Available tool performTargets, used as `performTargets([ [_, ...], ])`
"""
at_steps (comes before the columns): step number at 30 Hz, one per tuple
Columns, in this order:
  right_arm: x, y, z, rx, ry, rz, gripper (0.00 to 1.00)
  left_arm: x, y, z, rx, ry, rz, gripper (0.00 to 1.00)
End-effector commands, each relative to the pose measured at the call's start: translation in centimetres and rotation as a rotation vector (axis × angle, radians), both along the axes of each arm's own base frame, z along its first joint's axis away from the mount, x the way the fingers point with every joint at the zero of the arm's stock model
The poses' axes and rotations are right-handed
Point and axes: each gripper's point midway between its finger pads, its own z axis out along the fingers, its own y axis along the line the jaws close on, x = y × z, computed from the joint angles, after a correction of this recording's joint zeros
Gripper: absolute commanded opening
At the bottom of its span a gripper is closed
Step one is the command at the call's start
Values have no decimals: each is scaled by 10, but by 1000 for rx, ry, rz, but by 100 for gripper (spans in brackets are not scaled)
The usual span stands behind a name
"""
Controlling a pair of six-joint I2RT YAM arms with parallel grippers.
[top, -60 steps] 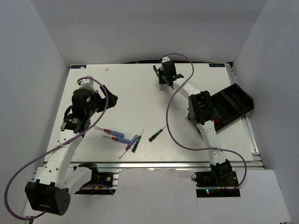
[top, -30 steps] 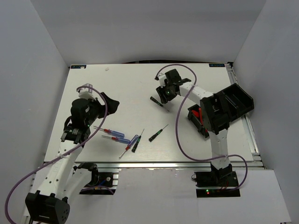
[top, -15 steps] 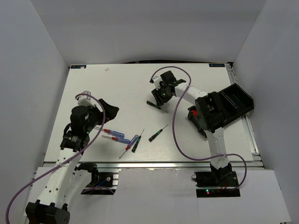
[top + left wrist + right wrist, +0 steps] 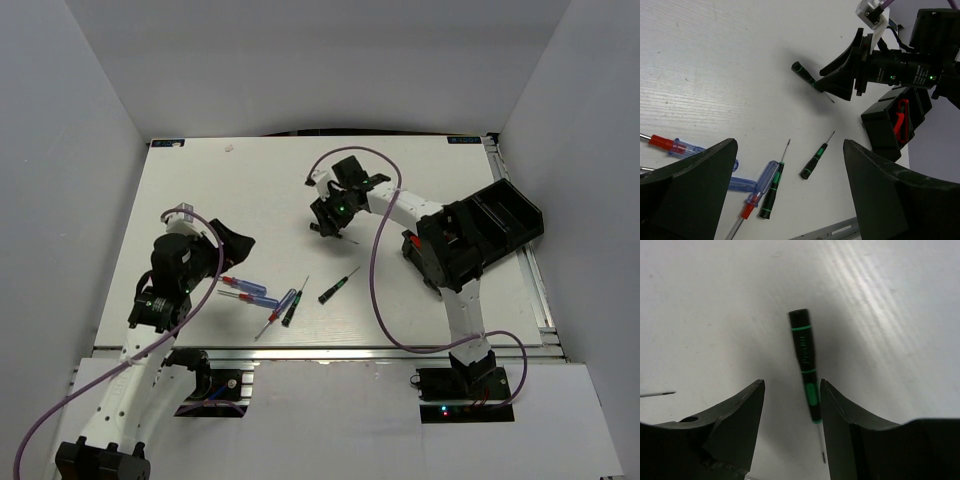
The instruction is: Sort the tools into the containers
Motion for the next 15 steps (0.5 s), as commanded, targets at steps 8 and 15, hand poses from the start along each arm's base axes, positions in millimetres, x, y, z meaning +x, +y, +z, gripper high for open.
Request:
performTargets([
  [8, -5, 20, 0, -52, -95, 97, 56, -19, 6, -4, -31, 29, 33, 98],
  [15, -3, 19, 12, -57, -156, 150, 55, -25, 8, -5, -43, 30, 47, 98],
])
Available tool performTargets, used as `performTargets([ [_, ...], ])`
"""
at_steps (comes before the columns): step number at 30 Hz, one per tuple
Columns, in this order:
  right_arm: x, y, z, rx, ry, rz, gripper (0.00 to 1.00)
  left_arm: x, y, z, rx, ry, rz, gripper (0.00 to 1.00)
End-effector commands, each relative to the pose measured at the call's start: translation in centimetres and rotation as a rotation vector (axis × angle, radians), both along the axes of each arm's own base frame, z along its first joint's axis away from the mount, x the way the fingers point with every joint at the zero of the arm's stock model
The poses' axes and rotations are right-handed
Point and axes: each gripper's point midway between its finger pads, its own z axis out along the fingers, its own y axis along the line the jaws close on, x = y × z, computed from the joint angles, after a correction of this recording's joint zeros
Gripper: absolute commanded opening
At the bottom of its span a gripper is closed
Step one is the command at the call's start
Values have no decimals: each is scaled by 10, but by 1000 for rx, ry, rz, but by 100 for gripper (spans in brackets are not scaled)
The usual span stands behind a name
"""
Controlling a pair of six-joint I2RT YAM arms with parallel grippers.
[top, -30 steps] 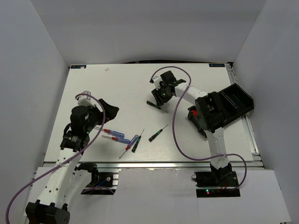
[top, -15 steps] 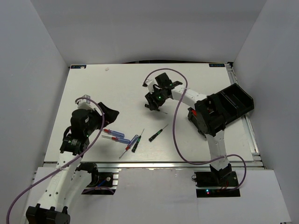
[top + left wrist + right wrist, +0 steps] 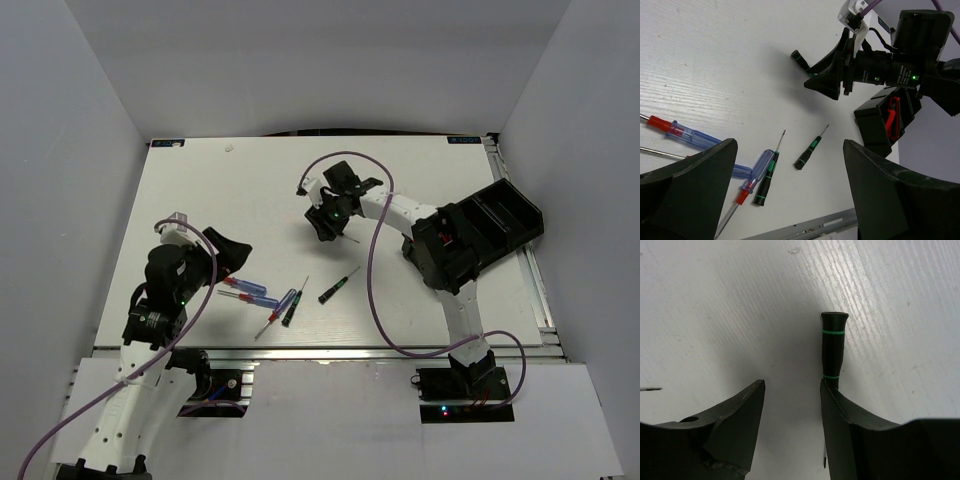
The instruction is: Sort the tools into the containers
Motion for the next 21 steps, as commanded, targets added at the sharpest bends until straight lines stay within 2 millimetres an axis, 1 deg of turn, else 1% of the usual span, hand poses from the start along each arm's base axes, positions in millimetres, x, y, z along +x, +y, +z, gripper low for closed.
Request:
performTargets([
  [1, 18, 5, 27, 25, -119, 52, 55, -2, 5, -7, -2, 22, 29, 98],
  [3, 23, 4, 30, 12, -158, 66, 58, -2, 5, -8, 0, 23, 28, 98],
  [4, 29, 0, 30, -12, -188, 78, 60, -2, 5, -8, 0, 23, 29, 98],
  [6, 33, -1, 27, -37, -202, 81, 62, -2, 5, -9, 2, 29, 27, 98],
  [7, 36, -3, 19, -61, -200, 79, 63, -2, 5, -10, 2, 32, 27, 98],
  [9, 39, -4, 16, -80, -195, 84, 63, -1, 4, -11, 2, 38, 22, 98],
  [10, 39, -5, 7, -93, -184, 83, 64, -1, 3, -13, 2, 46, 20, 98],
  [13, 42, -5, -3, -107, -179, 81, 63, -1, 1, -13, 4, 48, 7, 98],
  [18, 47, -4, -12, -121, -177, 91, 60, -3, 2, -13, 2, 53, 10, 98],
  [21, 45, -8, -19, -133, -150, 98, 57, -5, 2, -16, -5, 64, 11, 98],
])
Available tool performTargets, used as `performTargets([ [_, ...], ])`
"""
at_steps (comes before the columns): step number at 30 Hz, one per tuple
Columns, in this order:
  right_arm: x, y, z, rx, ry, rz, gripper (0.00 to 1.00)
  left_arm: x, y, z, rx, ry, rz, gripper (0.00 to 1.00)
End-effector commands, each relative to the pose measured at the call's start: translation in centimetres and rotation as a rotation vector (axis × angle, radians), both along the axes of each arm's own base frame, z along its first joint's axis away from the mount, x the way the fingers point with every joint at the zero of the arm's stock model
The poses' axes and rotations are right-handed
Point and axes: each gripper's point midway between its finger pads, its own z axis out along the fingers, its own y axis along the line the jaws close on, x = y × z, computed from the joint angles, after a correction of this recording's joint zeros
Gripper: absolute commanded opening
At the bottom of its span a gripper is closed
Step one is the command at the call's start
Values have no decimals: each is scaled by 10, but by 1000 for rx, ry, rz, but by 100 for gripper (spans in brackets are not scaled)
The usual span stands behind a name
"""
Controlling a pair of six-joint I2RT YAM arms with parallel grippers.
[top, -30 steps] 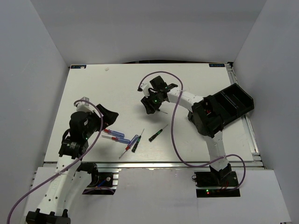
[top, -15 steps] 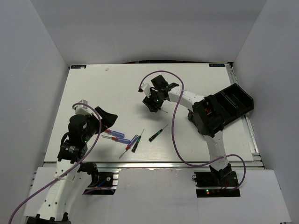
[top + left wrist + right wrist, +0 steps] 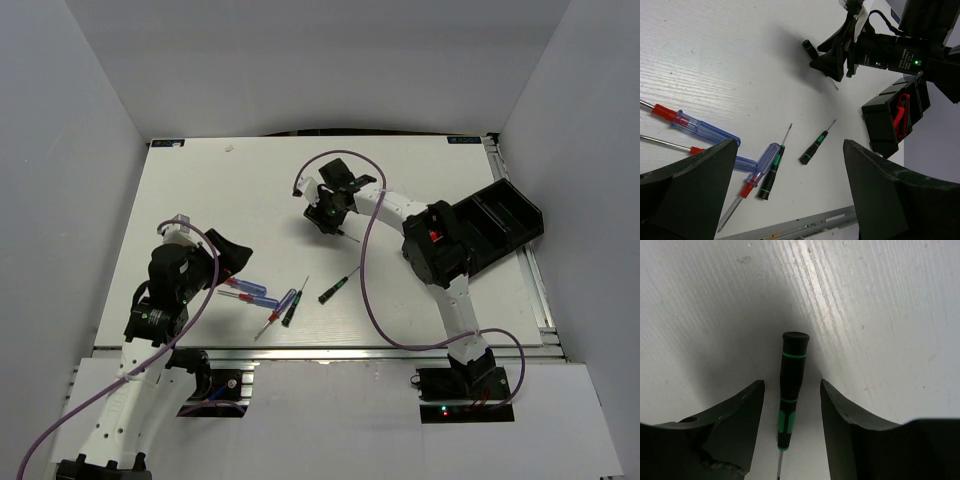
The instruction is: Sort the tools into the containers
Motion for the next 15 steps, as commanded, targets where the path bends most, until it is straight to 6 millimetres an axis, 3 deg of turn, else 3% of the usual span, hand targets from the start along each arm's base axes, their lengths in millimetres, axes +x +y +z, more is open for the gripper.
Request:
performTargets([
  [1, 1, -4, -7, -24, 18, 18, 54, -3, 0, -2, -16, 13, 5, 98],
  [3, -2, -5, -11, -29, 32, 23, 48, -4, 1, -3, -18, 15, 10, 98],
  [6, -5, -5, -9, -15, 51, 32, 28, -4, 5, -10, -44, 55, 64, 98],
  [7, -6, -3, -7, -3, 57, 36, 17, -3, 6, -14, -73, 82, 94, 98],
  [9, -9, 1, 0, 25, 68, 52, 11, -3, 6, -21, -110, 121, 127, 97],
  [11, -9, 6, 16, 70, 91, 48, 2, -3, 5, -28, -133, 155, 144, 88],
  [12, -17, 18, 31, 153, 138, 86, 0, -2, 5, -33, -139, 177, 150, 83],
  [13, -15, 25, 55, 222, 147, 95, 0, -2, 4, -36, -139, 189, 147, 79],
  [15, -29, 37, 99, 337, 178, 169, 0, -2, -1, -39, -131, 202, 111, 79],
])
